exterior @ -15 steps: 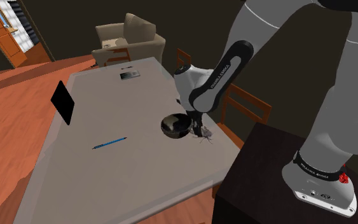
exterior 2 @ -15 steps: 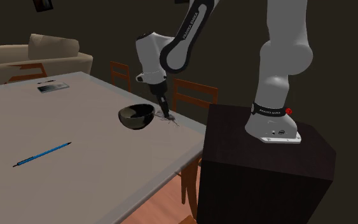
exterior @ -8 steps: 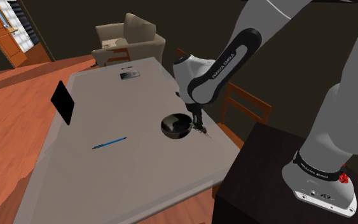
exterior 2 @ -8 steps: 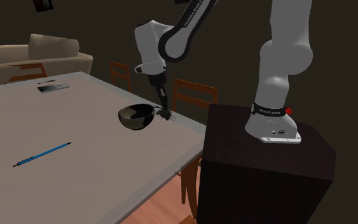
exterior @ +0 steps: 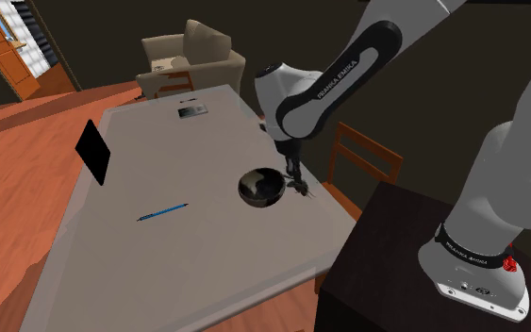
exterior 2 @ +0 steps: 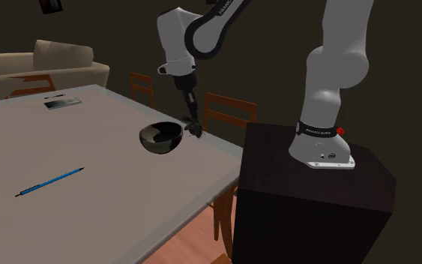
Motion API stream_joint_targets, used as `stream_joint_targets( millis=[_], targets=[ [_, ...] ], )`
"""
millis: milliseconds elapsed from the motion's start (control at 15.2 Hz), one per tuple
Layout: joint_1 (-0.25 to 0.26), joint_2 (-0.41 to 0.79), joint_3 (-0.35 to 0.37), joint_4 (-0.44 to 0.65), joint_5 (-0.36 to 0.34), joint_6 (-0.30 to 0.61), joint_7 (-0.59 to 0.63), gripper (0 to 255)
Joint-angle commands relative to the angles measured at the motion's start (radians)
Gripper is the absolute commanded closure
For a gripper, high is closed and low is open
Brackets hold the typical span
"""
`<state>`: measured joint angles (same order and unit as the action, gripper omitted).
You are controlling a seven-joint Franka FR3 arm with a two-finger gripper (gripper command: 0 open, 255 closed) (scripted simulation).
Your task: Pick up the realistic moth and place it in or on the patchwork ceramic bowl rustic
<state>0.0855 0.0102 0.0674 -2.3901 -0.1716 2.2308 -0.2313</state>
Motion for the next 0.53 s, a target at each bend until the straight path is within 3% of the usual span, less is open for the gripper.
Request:
stream_joint_targets(
  millis=[0, 396, 462],
  targets=[
    [0.001, -0.022, 0.001, 0.007, 0.006, -0.028, -0.006, 255],
    [0.003, -0.071, 0.002, 0.033, 0.019, -0.102, -0.021, 255],
    [0.005, -0.037, 0.005, 0.078, 0.018, -0.115, -0.016, 255]
  ],
)
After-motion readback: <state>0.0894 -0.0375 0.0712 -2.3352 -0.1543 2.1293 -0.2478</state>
